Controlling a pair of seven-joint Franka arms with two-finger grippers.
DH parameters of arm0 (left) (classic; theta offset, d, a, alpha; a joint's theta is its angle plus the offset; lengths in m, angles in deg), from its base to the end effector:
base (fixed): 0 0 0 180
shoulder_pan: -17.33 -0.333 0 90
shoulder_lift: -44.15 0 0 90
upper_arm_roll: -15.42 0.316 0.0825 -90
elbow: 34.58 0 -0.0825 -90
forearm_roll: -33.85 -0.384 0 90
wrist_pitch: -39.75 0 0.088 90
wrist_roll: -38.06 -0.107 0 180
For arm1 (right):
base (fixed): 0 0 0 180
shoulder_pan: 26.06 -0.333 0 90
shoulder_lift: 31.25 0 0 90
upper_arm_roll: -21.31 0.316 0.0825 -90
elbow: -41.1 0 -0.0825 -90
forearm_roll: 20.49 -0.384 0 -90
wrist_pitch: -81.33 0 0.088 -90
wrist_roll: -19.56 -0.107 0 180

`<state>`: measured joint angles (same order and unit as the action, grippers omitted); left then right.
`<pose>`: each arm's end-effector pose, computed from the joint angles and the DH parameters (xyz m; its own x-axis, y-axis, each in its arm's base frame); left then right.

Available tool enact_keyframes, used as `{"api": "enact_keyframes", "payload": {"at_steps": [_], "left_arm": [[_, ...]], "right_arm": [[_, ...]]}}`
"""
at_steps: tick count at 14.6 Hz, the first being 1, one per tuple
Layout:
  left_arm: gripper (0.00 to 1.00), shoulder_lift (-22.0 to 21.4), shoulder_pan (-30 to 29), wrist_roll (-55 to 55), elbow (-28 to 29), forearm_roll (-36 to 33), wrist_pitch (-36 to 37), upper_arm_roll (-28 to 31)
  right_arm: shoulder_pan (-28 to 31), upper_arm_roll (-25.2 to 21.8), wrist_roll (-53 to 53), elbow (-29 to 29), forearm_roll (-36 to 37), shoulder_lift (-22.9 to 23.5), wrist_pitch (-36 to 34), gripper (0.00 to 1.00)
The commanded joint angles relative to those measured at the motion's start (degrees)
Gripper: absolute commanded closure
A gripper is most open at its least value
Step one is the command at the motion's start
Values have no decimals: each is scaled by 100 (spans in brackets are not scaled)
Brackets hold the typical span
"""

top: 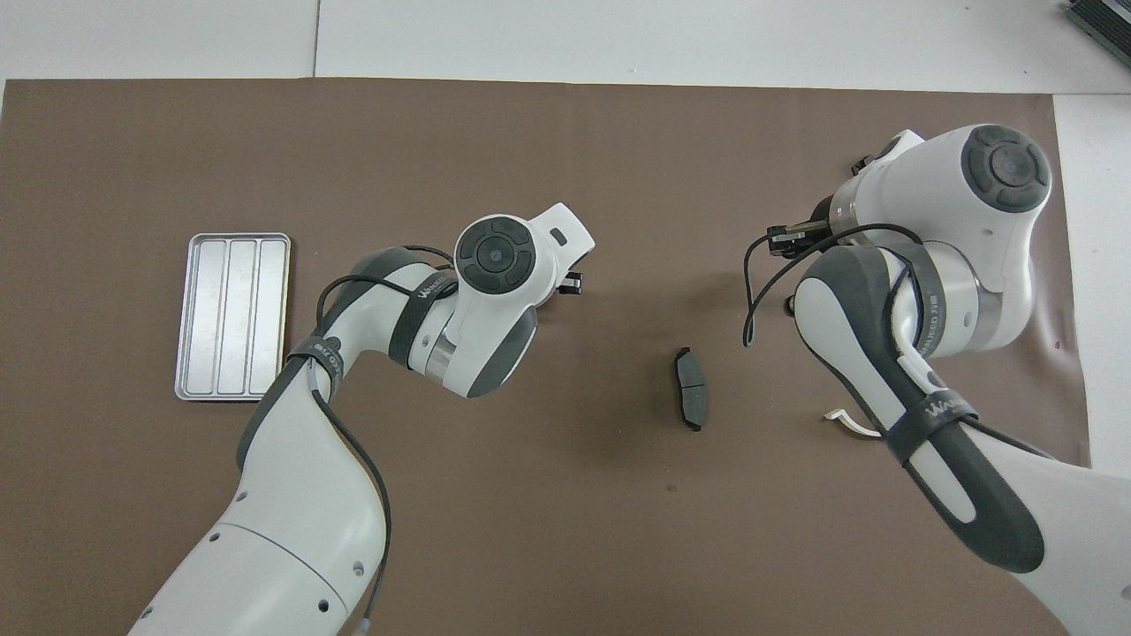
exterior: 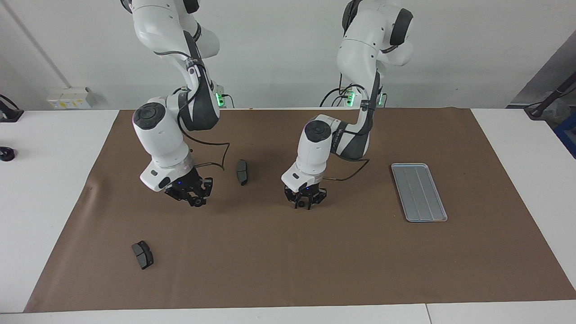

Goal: Pick bearing gear from pile to tray
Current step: 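Carry the bearing to the tray while the right gripper carries another centreward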

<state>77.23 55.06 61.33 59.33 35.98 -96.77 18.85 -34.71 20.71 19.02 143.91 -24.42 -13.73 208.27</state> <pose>0.5769 -0.4008 0.2972 0.9729 -0.1722 0.1544 -0.1836 -0.9810 0.0632 0.6399 0.0933 0.3907 0.9895 0.0897 0.1135 0.0966 -0.9937 -0.0571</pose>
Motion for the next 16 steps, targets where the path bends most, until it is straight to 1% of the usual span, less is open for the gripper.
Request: {"api": "enact_keyframes", "payload": {"at_steps": [1,3,4,5,7,9,10,12,14,16], "left_arm": [[80,-65,77,46,110,-20,28,43],[86,-100,86,55,66,-81,152,69],[96,-135,86,64,66,-177,152,87],[100,-188,60,64,49,-239,222,105],[100,-310,16,46,40,-292,301,244],[100,-460,-10,2,49,-292,336,412],[100,-548,-63,2,49,-283,441,508],[100,-741,-456,-41,49,-283,617,535],[100,-882,-809,-243,57,-275,758,527],[100,-979,-1195,-768,57,-222,889,509]], "right_arm": [[12,42,-148,-42,68,-12,-55,100],[-110,42,-349,-42,68,-12,-20,100],[-189,42,-489,-42,68,-12,-20,100],[-259,42,-595,-42,68,-12,-20,100],[-444,42,-823,-42,68,-12,15,100],[-654,51,-1262,-42,68,-3,94,100],[-856,51,-1577,-42,68,23,156,100],[-1330,43,-2315,-51,77,102,454,100],[-1630,42,-2783,-322,77,277,446,100],[-2033,34,-3493,-839,129,750,438,100]]}}
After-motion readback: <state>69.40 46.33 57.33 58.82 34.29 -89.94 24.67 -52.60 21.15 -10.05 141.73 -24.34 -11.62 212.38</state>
